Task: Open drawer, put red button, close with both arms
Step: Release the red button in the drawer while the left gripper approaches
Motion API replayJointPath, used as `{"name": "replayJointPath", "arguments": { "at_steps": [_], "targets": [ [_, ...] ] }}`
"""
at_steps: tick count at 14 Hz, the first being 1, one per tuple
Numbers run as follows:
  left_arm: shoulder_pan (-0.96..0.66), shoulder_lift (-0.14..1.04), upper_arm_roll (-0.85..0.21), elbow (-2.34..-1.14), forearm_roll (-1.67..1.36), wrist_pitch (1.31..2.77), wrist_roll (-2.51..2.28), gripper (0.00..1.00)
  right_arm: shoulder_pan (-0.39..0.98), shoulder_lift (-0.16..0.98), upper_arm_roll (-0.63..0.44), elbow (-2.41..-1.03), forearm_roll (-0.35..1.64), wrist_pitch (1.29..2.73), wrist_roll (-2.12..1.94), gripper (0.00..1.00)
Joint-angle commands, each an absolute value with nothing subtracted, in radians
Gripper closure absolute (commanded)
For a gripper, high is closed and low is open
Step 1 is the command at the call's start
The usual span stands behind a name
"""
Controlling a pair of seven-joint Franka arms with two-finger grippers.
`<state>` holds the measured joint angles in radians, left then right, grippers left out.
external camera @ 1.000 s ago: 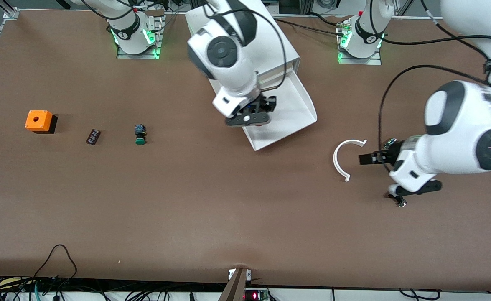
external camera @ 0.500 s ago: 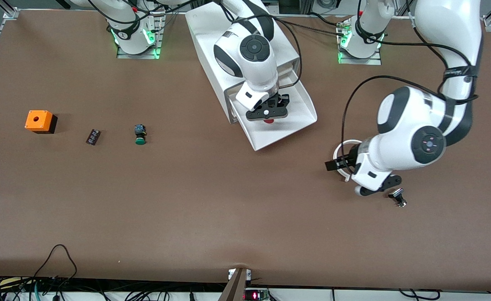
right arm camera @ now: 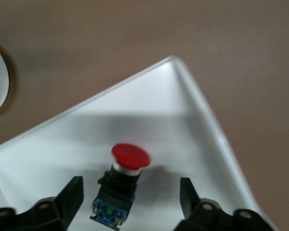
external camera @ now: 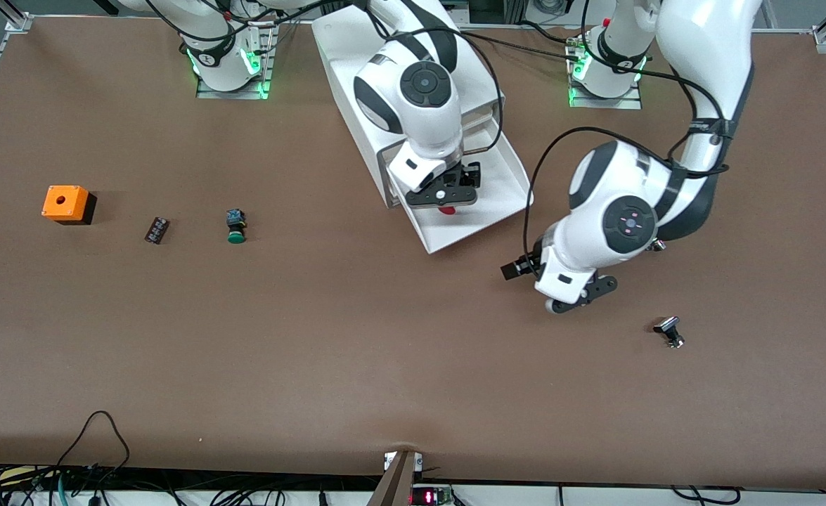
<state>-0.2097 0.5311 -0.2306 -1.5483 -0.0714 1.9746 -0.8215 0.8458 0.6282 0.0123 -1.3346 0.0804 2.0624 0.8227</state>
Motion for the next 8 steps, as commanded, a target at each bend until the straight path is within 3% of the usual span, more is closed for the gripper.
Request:
{"name": "replayJointPath", "arguments": {
  "at_steps": [1, 8],
  "targets": [
    [-0.236, 0.502, -0.230, -1.623, -0.040, 2.042, -0.885, 0.00, 0.750, 0.540, 0.023, -1.316, 0.074, 1.967, 0.763, 0.00],
    [-0.302, 0.495, -0.230, -1.715, -0.014, 2.141, -1.000, 0.00, 0.522, 0.368, -0.029, -1.328, 0.150, 1.764, 0.508, 0.00]
  ]
}}
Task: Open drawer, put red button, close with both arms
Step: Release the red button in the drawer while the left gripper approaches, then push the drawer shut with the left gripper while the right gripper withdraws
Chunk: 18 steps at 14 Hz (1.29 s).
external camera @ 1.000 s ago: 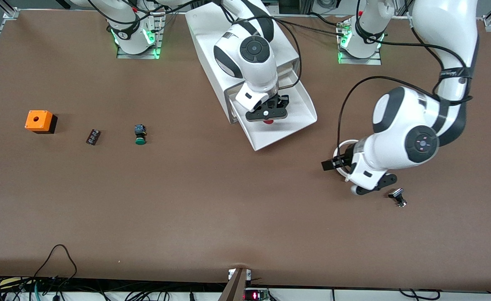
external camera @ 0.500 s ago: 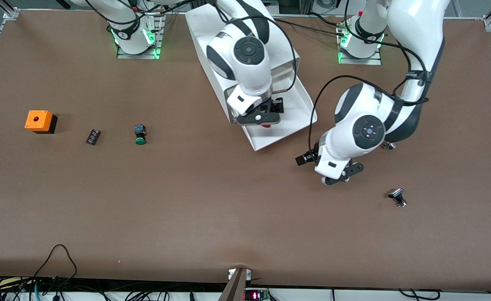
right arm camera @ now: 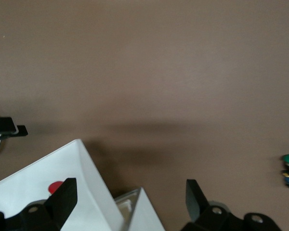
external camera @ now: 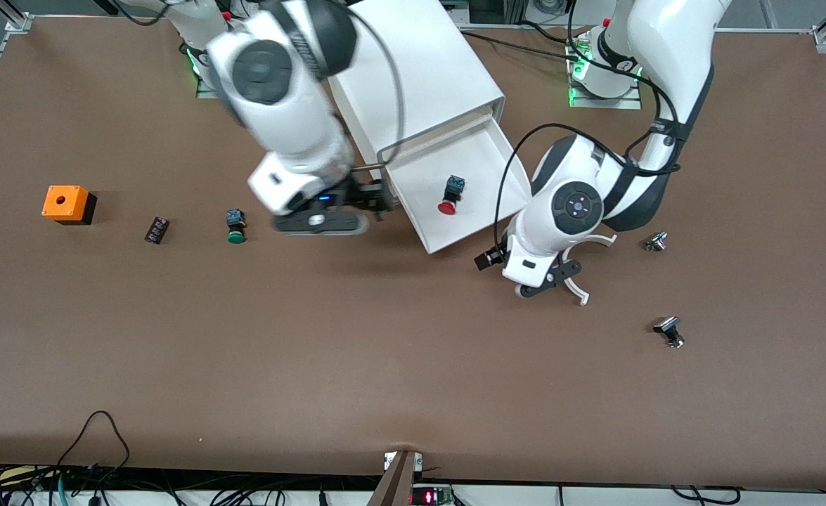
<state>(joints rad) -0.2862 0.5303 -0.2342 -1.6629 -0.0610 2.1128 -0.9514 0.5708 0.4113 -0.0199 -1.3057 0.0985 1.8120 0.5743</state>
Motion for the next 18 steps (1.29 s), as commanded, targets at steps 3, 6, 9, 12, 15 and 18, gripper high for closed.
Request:
{"name": "replayJointPath", "arguments": {
  "at_steps": [3, 6, 9, 12, 15, 18],
  "targets": [
    [-0.331, 0.495, -0.230, -1.736, -0.009, 2.141, -1.020, 0.00, 0.482, 0.299, -0.139, -1.339, 0.205, 1.642, 0.216, 0.00],
    [-0.357, 0.491, -0.232, -1.758, -0.002, 2.141, -1.040, 0.00, 0.482, 0.212, -0.285, -1.403, 0.241, 1.527, -0.036, 0.00],
    [-0.383, 0.463, -0.232, -1.798, -0.002, 2.141, -1.071, 0.00, 0.482, 0.137, -0.345, -1.492, 0.219, 1.512, -0.135, 0.00],
    [-0.420, 0.454, -0.235, -1.819, -0.002, 2.141, -1.115, 0.00, 0.401, 0.014, -0.263, -1.638, 0.114, 1.555, -0.162, 0.00],
    [-0.459, 0.451, -0.248, -1.838, -0.002, 2.137, -1.161, 0.00, 0.302, -0.035, -0.163, -1.710, 0.081, 1.594, -0.179, 0.00],
    [-0.515, 0.451, -0.250, -1.865, -0.002, 2.137, -1.201, 0.00, 0.282, -0.035, -0.143, -1.701, 0.038, 1.592, -0.190, 0.00]
  ]
}}
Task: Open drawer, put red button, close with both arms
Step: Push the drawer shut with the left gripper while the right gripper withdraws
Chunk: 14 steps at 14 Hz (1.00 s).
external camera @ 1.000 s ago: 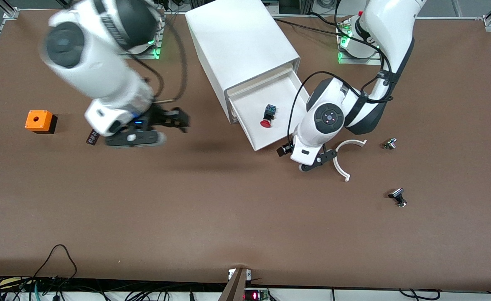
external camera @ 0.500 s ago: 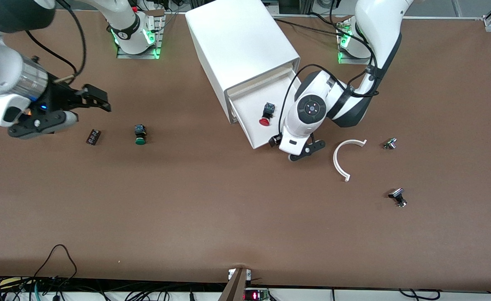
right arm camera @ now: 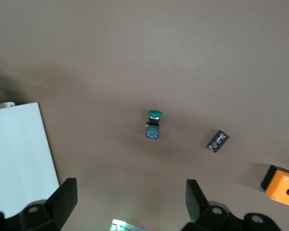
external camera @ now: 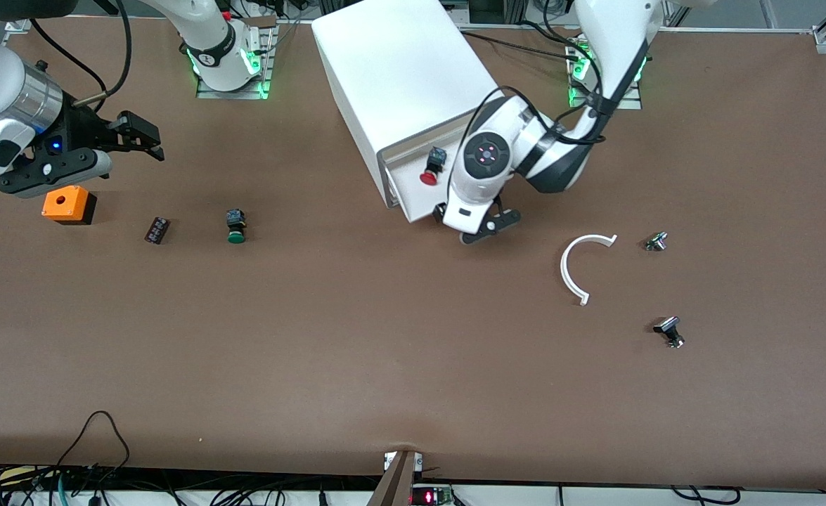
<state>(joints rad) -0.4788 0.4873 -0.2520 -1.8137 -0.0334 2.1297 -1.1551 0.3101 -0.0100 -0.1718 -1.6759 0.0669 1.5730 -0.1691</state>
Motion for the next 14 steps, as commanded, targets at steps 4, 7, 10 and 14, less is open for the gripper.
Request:
{"name": "replayJointPath", "arguments": {
  "at_steps": [4, 7, 10, 14],
  "targets": [
    [-0.584, 0.453, -0.252, -1.875, -0.002, 2.137, -1.276, 0.00, 0.285, -0.025, -0.143, -1.675, 0.018, 1.591, -0.190, 0.00],
    [-0.606, 0.451, -0.253, -1.873, -0.002, 2.137, -1.312, 0.00, 0.284, -0.015, -0.144, -1.654, 0.005, 1.586, -0.190, 0.00],
    [-0.603, 0.451, -0.267, -1.873, -0.002, 2.132, -1.313, 0.00, 0.284, -0.015, -0.144, -1.651, -0.005, 1.591, -0.193, 0.00],
    [-0.540, 0.440, -0.262, -1.849, -0.003, 2.129, -1.309, 0.00, 0.275, -0.003, -0.164, -1.641, -0.003, 1.594, -0.297, 0.00]
  ]
}}
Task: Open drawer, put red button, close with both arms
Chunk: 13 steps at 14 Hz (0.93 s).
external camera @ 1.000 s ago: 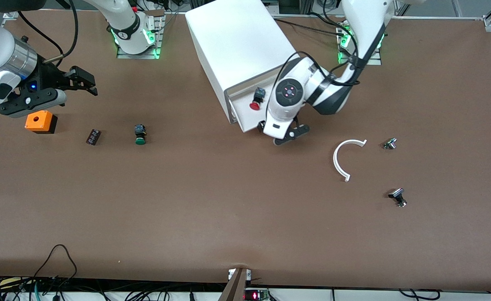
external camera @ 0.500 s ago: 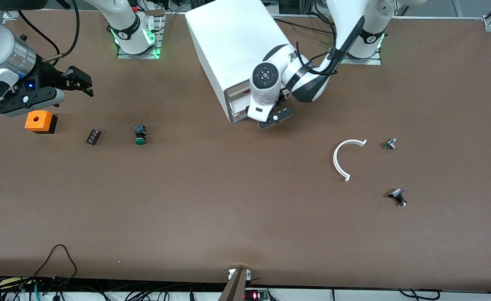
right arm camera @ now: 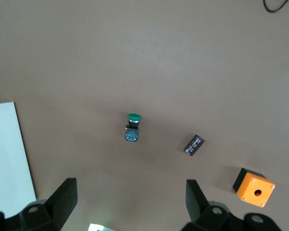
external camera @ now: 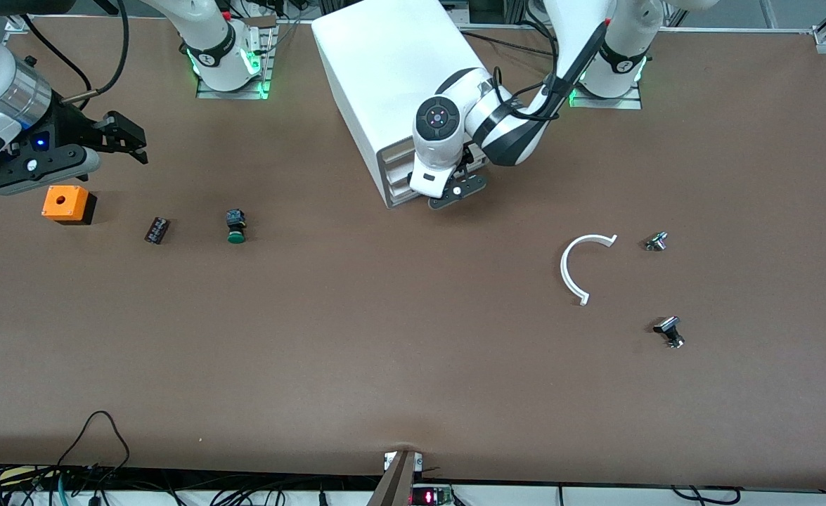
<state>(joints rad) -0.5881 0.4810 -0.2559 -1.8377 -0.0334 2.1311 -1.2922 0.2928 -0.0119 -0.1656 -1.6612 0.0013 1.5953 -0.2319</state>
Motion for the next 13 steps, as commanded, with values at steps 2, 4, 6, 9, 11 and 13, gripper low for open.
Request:
{"name": "replayJointPath", "arguments": {
  "at_steps": [2, 4, 6, 9, 11, 13],
  "targets": [
    [-0.462, 0.387, -0.259, -1.845, -0.002, 2.120, -1.298, 0.00, 0.275, -0.006, -0.178, -1.640, -0.002, 1.594, -0.320, 0.00],
    [-0.387, 0.330, -0.259, -1.841, 0.050, 2.060, -1.286, 0.00, 0.275, -0.003, -0.190, -1.626, -0.002, 1.589, -0.374, 0.00],
    [-0.324, 0.292, -0.262, -1.835, 0.078, 2.051, -1.281, 0.00, 0.276, -0.011, -0.190, -1.618, -0.002, 1.583, -0.388, 0.00],
    [-0.232, 0.256, -0.261, -1.835, 0.086, 2.049, -1.194, 0.00, 0.278, -0.009, -0.195, -1.617, 0.002, 1.592, -0.403, 0.00],
    [-0.161, 0.229, -0.265, -1.836, 0.086, 2.039, -1.132, 0.00, 0.278, -0.008, -0.193, -1.614, 0.002, 1.594, -0.394, 0.00],
    [-0.105, 0.198, -0.265, -1.835, 0.086, 1.982, -1.021, 0.00, 0.279, -0.008, -0.193, -1.612, 0.002, 1.594, -0.391, 0.00]
  ]
}}
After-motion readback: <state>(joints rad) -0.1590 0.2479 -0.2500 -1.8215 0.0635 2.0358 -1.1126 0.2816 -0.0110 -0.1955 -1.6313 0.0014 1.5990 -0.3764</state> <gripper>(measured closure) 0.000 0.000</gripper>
